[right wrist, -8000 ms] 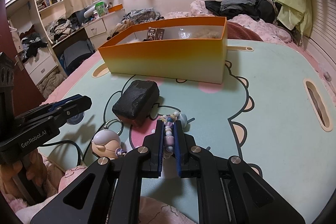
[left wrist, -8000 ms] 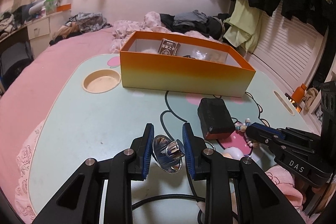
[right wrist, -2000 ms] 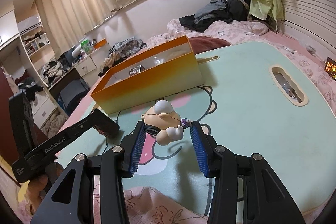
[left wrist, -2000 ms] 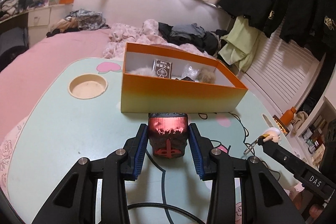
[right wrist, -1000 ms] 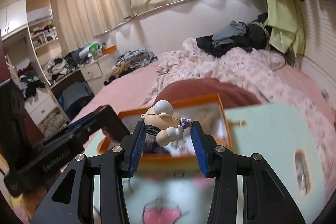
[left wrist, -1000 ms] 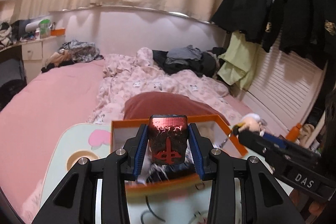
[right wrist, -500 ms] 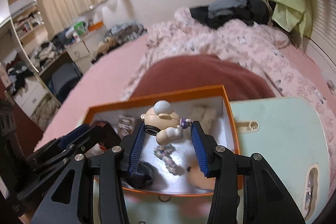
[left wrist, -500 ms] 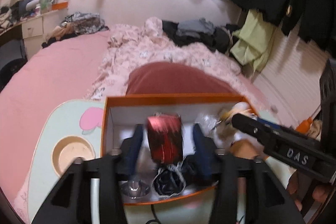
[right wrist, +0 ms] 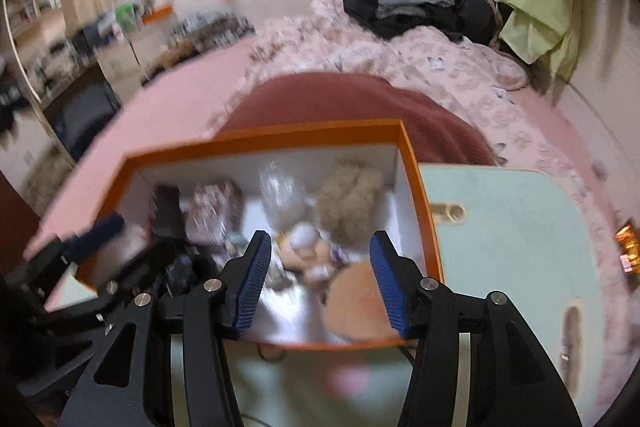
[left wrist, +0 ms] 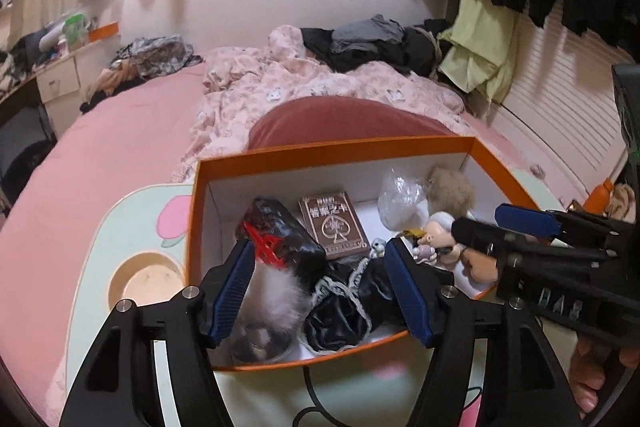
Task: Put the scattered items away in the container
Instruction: 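Carry black pouch into box with left tool while right tool carries figurine in, then open both tools over the box and withdraw them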
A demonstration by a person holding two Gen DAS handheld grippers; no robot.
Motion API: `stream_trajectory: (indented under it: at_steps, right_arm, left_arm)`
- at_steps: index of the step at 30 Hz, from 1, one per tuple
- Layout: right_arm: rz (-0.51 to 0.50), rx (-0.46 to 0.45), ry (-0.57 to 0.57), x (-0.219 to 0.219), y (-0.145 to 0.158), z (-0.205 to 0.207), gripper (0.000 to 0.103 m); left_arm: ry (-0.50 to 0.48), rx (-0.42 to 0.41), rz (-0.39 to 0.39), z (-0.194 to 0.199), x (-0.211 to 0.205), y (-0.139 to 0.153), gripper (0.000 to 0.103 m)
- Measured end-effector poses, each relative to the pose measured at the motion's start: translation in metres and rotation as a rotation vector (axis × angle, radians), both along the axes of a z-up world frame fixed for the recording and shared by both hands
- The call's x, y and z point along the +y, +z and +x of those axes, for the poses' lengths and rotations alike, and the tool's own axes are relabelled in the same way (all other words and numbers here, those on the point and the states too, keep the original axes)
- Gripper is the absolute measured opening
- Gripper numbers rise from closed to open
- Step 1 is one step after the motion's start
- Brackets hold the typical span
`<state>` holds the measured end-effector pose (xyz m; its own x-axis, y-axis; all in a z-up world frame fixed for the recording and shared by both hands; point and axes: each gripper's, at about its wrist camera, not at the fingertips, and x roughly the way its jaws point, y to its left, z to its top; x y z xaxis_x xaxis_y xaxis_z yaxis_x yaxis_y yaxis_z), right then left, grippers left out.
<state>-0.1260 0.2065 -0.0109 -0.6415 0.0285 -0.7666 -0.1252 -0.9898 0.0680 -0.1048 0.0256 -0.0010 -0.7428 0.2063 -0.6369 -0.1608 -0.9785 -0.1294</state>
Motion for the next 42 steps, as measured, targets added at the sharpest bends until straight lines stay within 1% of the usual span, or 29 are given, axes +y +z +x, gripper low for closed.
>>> stream_trajectory:
  at_steps: [2, 4, 7, 10, 17, 19, 22, 27, 28, 30, 31, 32, 33, 34, 35, 37, 38, 40, 42]
  right_arm:
    - [0.016, -0.025, 0.0, -0.004, -0.001, 0.007, 0.052]
    - [-0.014, -0.017, 0.009, -0.001, 0.0, 0.015, 0.052]
    - [-0.07, -0.022, 0.026, 0.002, 0.002, 0.029, 0.052]
    - [-0.078, -0.043, 0.035, -0.001, 0.002, 0.044, 0.052]
    - [-0.146, -0.055, 0.059, -0.006, 0.004, 0.087, 0.052]
    - [-0.147, -0.048, 0.069, -0.008, 0.003, 0.096, 0.053]
    - [-0.144, -0.036, 0.077, -0.011, 0.004, 0.104, 0.053]
    - [-0.132, -0.024, 0.058, -0.012, 0.003, 0.105, 0.053]
    - [-0.14, -0.016, 0.052, -0.012, 0.004, 0.106, 0.053]
    - [-0.178, -0.001, 0.045, -0.01, 0.006, 0.109, 0.053]
    - [-0.196, 0.003, 0.046, -0.009, 0.009, 0.111, 0.053]
    - [-0.213, 0.013, 0.051, -0.009, 0.013, 0.114, 0.053]
    - [-0.214, 0.026, 0.055, -0.01, 0.018, 0.116, 0.053]
    - [-0.196, 0.038, 0.055, -0.011, 0.023, 0.119, 0.053]
    - [-0.164, 0.053, 0.054, -0.015, 0.028, 0.122, 0.053]
    - [-0.103, 0.085, 0.048, -0.022, 0.037, 0.128, 0.053]
    - [-0.084, 0.096, 0.047, -0.025, 0.04, 0.131, 0.053]
    - [-0.07, 0.104, 0.053, -0.03, 0.042, 0.135, 0.053]
    - [-0.056, 0.105, 0.06, -0.032, 0.041, 0.139, 0.053]
  left_arm:
    - [0.0, 0.011, -0.008, 0.002, 0.0, -0.001, 0.067]
    - [-0.006, 0.013, 0.002, 0.008, -0.001, -0.001, 0.067]
    - [-0.019, 0.018, -0.003, 0.02, 0.0, -0.002, 0.067]
    - [-0.023, 0.032, -0.008, 0.034, 0.004, -0.003, 0.069]
    - [-0.096, 0.011, 0.005, 0.066, 0.012, -0.003, 0.07]
    - [-0.096, 0.009, 0.003, 0.077, 0.014, -0.003, 0.07]
    - [-0.089, 0.033, 0.008, 0.09, 0.014, -0.003, 0.07]
    - [-0.079, 0.039, 0.009, 0.093, 0.012, -0.002, 0.07]
    - [-0.078, 0.044, 0.02, 0.094, 0.011, -0.001, 0.07]
    - [-0.082, 0.087, 0.075, 0.101, 0.004, 0.004, 0.07]
    - [-0.079, 0.116, 0.108, 0.106, -0.001, 0.01, 0.072]
    - [-0.072, 0.13, 0.123, 0.11, -0.005, 0.014, 0.076]
    - [-0.065, 0.142, 0.133, 0.113, -0.008, 0.018, 0.078]
    - [-0.058, 0.152, 0.142, 0.117, -0.011, 0.022, 0.082]
    - [-0.053, 0.163, 0.147, 0.122, -0.015, 0.028, 0.083]
    - [-0.04, 0.191, 0.143, 0.132, -0.022, 0.039, 0.083]
    - [-0.029, 0.215, 0.13, 0.14, -0.027, 0.047, 0.083]
    - [-0.014, 0.253, 0.099, 0.153, -0.037, 0.061, 0.083]
    - [0.004, 0.276, 0.051, 0.165, -0.051, 0.076, 0.084]
